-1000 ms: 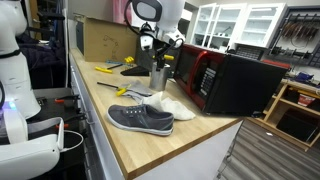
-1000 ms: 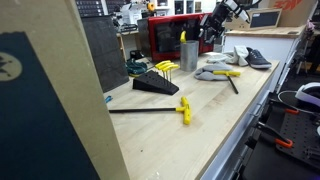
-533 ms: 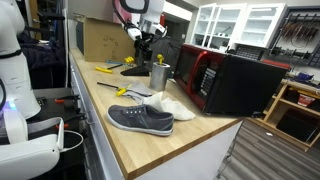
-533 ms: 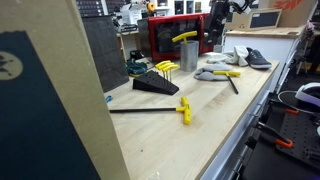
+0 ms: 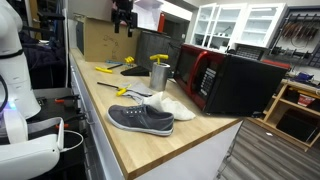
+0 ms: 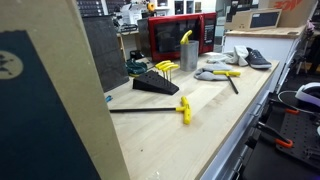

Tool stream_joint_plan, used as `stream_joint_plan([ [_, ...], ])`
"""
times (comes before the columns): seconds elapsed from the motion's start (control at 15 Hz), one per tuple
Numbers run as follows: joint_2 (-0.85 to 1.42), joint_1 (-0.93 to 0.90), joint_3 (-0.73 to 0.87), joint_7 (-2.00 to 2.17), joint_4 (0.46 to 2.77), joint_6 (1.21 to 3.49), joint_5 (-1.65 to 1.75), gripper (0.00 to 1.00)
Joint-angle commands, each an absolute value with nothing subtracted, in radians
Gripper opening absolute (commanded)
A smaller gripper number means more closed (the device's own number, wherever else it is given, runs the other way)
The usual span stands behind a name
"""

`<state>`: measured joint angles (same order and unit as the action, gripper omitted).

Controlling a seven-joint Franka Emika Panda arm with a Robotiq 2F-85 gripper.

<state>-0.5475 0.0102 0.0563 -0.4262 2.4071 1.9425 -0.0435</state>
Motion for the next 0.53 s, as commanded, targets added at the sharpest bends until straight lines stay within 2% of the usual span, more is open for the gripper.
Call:
stream_joint_plan([
  [0.0,-0.634,-0.033,0.054,-0.428,2.39,1.898,0.013,1.0],
  [0.47,-0.517,-0.087,0.066,-0.497,2.237,1.875,0.115,1.0],
])
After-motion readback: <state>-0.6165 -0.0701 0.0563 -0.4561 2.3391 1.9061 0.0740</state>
